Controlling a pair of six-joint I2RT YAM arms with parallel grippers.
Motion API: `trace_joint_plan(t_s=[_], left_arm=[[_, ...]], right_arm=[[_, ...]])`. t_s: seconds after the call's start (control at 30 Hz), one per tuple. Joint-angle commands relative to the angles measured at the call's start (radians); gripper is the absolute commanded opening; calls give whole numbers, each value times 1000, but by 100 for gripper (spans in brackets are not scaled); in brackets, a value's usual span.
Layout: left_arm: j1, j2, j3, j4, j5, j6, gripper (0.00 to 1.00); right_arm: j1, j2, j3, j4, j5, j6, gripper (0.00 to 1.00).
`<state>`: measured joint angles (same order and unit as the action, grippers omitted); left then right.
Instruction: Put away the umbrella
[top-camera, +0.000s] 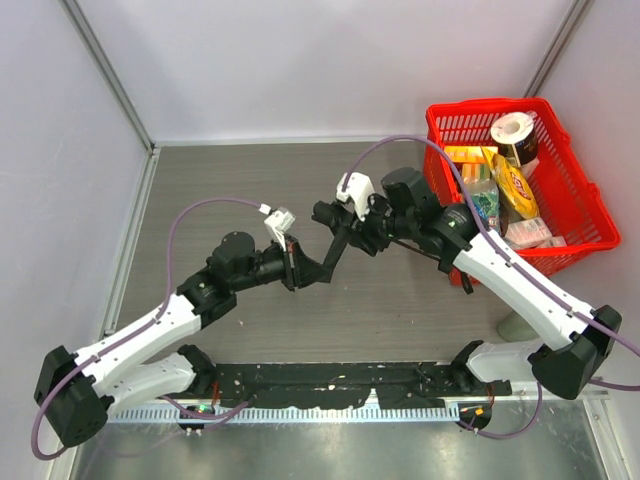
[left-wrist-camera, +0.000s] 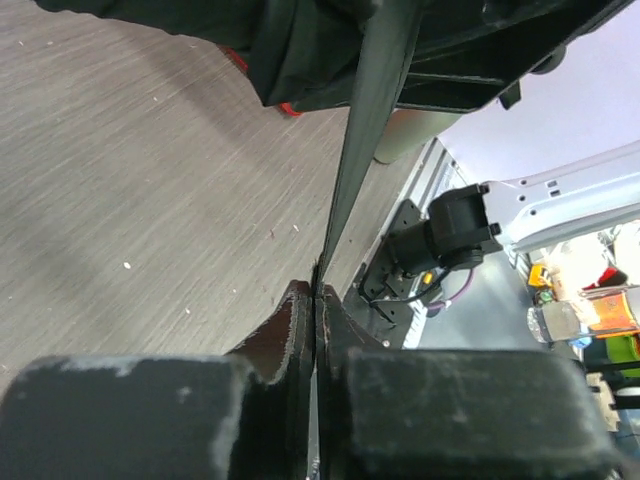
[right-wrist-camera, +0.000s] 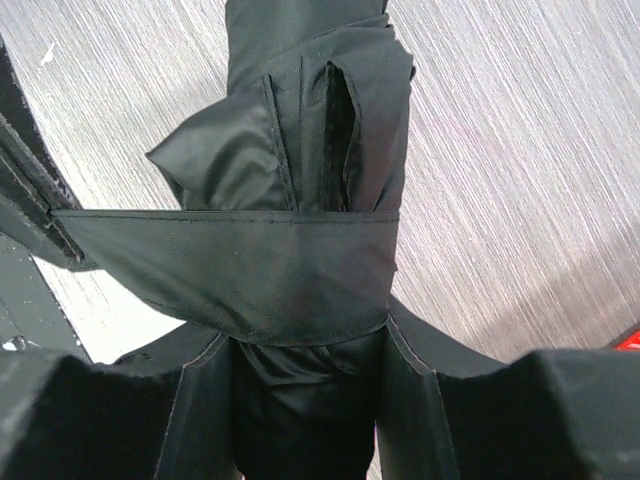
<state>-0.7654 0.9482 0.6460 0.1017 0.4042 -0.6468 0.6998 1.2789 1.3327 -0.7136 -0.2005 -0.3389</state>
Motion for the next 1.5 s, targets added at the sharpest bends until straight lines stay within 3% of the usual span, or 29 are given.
trace_joint_plan(t_s=[0.0, 0.07, 0.2, 0.3, 0.47, 0.53, 0.6, 0.67, 0.8, 0.9, 0.97, 1.03, 1.17, 1.33, 1.47], left_arm=[[-6, 0, 11, -134, 15, 6, 15], [-5, -34, 6, -108, -22, -17, 33], [9, -84, 35, -114, -51, -36, 59], [35, -146, 102, -205, -45, -34, 68], [129, -239, 182, -235, -38, -30, 76], [208, -247, 230, -255, -56, -85, 89], [291, -224, 294, -327, -146, -209, 95], [377, -165, 354, -393, -166, -360, 94], [475, 18, 449, -337, 51, -620, 100], [477, 125, 463, -142, 178, -753, 100], [474, 159, 420, 95, 216, -832, 100], [474, 182, 386, 235, 216, -859, 100], [468, 231, 373, 242, 239, -849, 100], [460, 264, 284, 505, 217, -945, 100], [423, 297, 270, 607, 219, -950, 100]], right_arm=[[-17, -107, 1, 207, 102, -52, 1], [-3, -127, -26, 236, 139, -101, 1], [20, -133, -75, 295, 231, -234, 1], [50, -130, -114, 398, 347, -404, 1], [75, -136, -200, 619, 449, -619, 1], [76, -135, -225, 699, 467, -716, 1], [79, -127, -250, 779, 484, -791, 1], [89, -122, -282, 866, 497, -862, 1], [119, -121, -335, 1000, 509, -958, 1], [127, -116, -349, 1051, 497, -982, 1], [136, -109, -366, 1094, 486, -1002, 1], [154, -95, -353, 1079, 478, -1003, 1], [188, -73, -369, 1135, 483, -1028, 1], [213, -35, -359, 1155, 497, -1019, 1], [217, -12, -336, 1142, 490, -1003, 1]])
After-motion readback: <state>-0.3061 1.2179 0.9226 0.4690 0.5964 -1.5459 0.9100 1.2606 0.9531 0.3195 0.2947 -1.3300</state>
